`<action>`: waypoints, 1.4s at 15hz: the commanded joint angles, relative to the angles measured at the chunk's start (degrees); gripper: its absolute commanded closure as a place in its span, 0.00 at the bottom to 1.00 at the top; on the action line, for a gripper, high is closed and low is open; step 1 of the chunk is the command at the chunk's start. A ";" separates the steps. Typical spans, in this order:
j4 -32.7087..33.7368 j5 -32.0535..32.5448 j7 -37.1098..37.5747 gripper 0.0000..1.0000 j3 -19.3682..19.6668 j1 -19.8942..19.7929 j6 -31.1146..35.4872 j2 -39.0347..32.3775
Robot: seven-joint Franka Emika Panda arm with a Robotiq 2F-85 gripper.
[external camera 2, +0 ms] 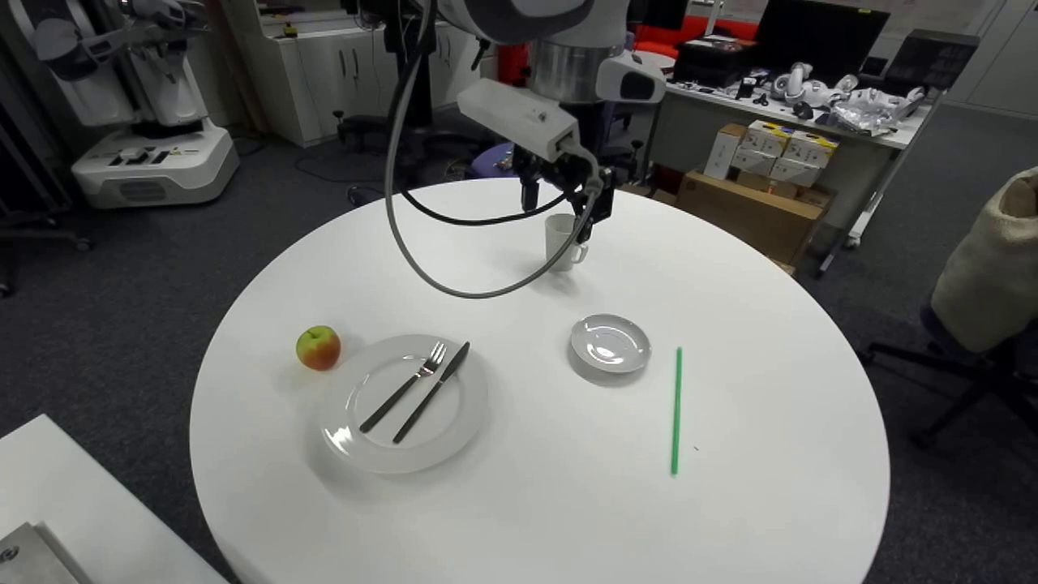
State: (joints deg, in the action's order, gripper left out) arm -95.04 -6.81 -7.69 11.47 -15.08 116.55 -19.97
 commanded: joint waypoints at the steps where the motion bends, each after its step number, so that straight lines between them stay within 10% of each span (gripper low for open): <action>1: 9.85 -0.43 -3.69 0.00 -1.31 -2.01 -1.63 -9.44; 16: 51.41 -0.05 -3.42 0.00 -3.12 -5.40 -19.01 -40.28; 21: 44.56 0.27 -4.85 0.00 -3.08 -4.44 -15.44 -37.41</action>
State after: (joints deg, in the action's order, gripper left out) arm -50.49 -6.54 -12.54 8.39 -19.51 101.10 -57.38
